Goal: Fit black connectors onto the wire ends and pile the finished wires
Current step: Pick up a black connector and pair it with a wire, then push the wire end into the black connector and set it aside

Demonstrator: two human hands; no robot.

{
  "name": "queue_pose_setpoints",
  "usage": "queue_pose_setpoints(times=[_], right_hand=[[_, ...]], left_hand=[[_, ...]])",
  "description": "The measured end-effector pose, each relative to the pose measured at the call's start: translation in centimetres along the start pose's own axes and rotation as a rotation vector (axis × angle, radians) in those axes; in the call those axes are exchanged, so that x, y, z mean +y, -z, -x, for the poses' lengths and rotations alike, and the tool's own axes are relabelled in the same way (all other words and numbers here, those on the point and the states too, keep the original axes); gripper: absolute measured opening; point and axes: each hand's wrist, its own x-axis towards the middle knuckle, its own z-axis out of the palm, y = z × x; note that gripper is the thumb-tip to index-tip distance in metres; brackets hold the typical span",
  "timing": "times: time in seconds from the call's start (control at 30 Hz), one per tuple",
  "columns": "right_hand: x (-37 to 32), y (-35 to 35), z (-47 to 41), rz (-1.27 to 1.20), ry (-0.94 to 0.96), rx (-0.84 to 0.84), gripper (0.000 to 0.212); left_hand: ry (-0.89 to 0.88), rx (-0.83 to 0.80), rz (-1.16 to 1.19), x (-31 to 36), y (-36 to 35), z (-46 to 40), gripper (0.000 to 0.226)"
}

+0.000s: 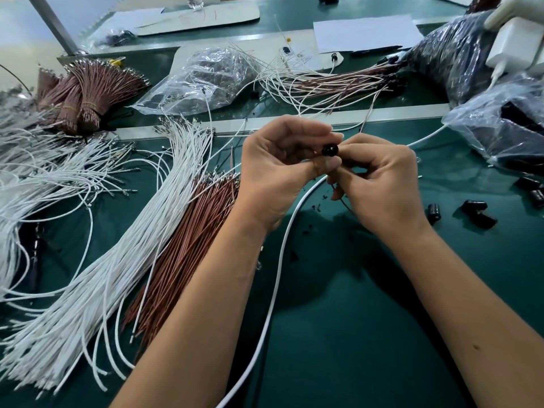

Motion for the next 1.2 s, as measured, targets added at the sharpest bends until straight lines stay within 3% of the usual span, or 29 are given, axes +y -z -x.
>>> queue_pose_setpoints(times=[0.17, 0.3, 0.4, 0.6, 0.7, 0.8, 0.93, 1.07, 1.2], right_hand=[[-0.2, -0.1, 0.2, 0.072, 0.007, 0.03, 0.017], [-0.3, -0.8, -0.1, 0.084, -0.063, -0.011, 0.018], [-0.8, -2.1, -1.4, 0.068, -0.175, -0.052, 0.023], [-2.0, -9.8, -8.2, 0.223, -0.298, -0.202, 0.022], [-2.4, -14.1, -11.7, 0.276, -0.429, -0.302, 0.026], [-2.1, -16.9, -13.1, 0.371, -0.529, -0.372, 0.035], [-2.0, -17.4, -13.0, 0.298, -0.562, -0.296, 0.023], [-4.4, -14.1, -13.4, -0.114, -0.538, -0.155, 0.014], [-7.0, -7.9, -15.0, -0.473, -0.368, 0.097, 0.013]], left_hand=[[0.013, 0.022, -0.002, -0.2, 0.1, -0.1, 0.031], [0.101, 0.136, -0.013, 0.3, 0.4, -0.3, 0.022], [0.167, 0.358, 0.051, 1.2, 1.8, -0.8, 0.013], [0.073, 0.995, 0.033, 2.4, 6.1, -1.7, 0.007], [0.087, 1.14, -0.004, 2.6, 7.2, -1.7, 0.008], [0.106, 1.173, -0.034, 2.7, 7.6, -1.6, 0.007], [0.113, 1.134, -0.203, 2.7, 7.8, -1.6, 0.012], [0.106, 0.963, -0.545, 2.4, 7.6, -1.2, 0.013], [0.014, 0.775, -0.786, 2.1, 6.2, -0.9, 0.014]])
